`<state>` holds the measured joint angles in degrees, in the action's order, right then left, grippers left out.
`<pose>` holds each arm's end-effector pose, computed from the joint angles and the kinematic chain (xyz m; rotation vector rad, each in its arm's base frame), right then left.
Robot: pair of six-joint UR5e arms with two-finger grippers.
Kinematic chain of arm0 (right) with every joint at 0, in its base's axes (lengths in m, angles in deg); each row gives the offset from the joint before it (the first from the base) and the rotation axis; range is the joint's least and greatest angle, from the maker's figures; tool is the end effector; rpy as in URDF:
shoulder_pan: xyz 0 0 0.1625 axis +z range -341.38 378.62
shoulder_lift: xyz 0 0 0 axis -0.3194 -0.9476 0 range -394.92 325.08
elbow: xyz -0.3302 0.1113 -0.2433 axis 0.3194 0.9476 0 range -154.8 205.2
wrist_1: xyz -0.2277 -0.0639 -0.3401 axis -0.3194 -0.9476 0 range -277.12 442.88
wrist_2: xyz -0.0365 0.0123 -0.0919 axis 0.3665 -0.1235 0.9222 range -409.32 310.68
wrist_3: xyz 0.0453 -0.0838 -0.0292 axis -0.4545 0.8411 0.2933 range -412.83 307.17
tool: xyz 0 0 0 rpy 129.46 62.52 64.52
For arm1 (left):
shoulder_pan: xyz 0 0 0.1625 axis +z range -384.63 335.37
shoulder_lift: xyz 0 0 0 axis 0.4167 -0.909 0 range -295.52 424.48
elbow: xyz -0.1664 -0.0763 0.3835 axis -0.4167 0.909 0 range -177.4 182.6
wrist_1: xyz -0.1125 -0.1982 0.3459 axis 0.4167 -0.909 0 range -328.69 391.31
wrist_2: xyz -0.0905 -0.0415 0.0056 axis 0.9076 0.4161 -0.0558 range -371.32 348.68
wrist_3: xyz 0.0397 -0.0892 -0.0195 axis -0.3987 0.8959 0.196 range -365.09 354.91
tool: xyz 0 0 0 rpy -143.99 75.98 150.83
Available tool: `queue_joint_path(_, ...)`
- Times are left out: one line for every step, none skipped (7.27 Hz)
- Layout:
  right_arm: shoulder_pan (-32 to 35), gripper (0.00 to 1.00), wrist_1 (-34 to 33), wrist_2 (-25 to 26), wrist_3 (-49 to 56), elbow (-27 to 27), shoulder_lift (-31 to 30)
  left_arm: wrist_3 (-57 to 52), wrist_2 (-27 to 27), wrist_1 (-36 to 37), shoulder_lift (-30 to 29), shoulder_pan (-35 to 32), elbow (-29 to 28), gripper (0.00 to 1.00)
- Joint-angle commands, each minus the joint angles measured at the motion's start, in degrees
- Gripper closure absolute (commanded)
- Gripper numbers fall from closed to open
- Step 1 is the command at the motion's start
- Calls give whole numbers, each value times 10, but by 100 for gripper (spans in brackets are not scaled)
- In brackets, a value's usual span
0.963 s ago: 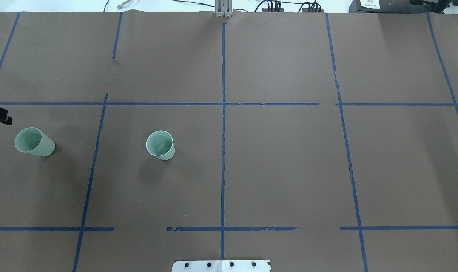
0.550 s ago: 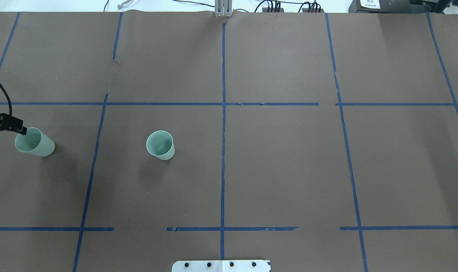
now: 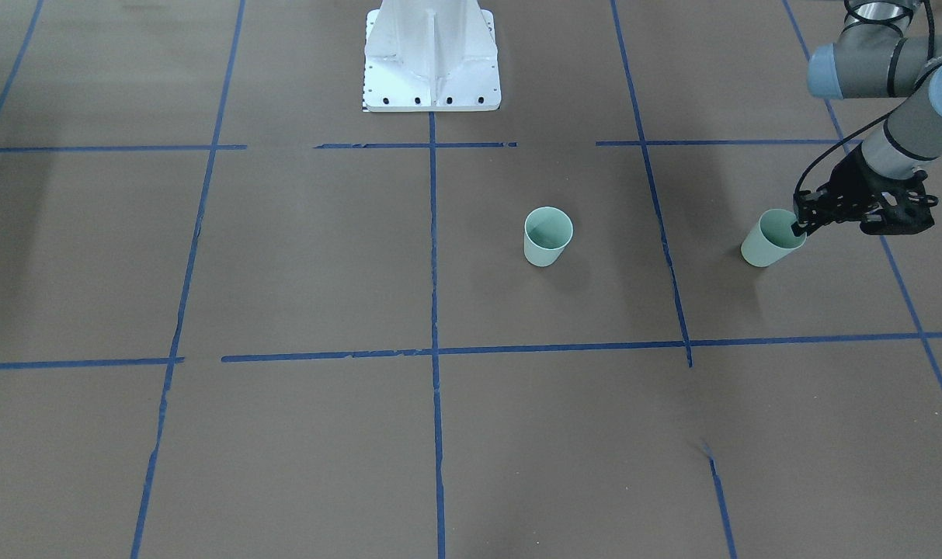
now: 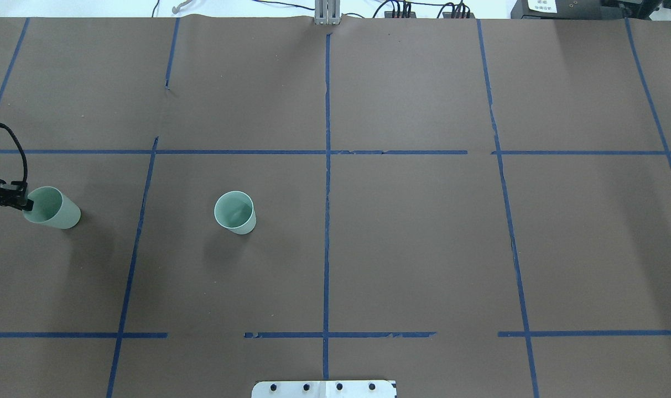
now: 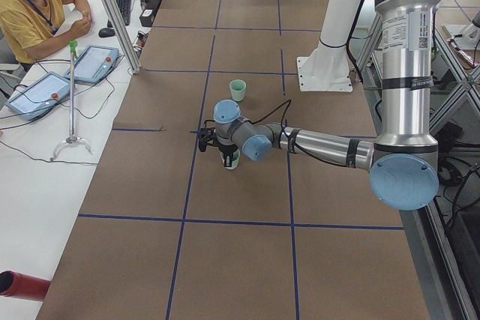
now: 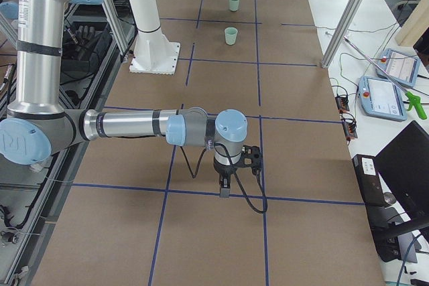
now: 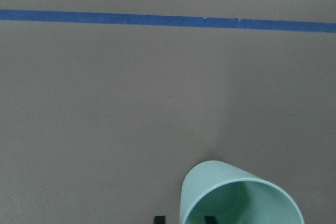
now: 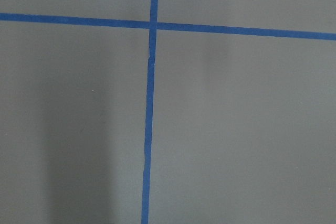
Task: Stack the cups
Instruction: 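Lift the held cup and carry it toward the other green cup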
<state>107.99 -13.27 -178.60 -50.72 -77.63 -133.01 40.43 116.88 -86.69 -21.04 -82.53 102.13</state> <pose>0.0654 -0.4296 0.6303 -0.0146 -0.6859 -0.0376 0.1963 -0.4479 0.5628 0.0265 0.8514 -0.0277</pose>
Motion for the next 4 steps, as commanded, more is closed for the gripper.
queue_joint_path(0, 0, 0, 0, 0, 0, 0, 0, 0, 0, 1, 2, 4, 100)
queue_joint_path(-1, 0, 0, 0, 0, 0, 0, 0, 0, 0, 2, -2, 10, 100)
queue_joint_path(0, 0, 0, 0, 0, 0, 0, -1, 2, 1, 2, -5, 20, 100)
queue_joint_path(0, 0, 0, 0, 0, 0, 0, -1, 44, 33, -6, -6, 36, 100)
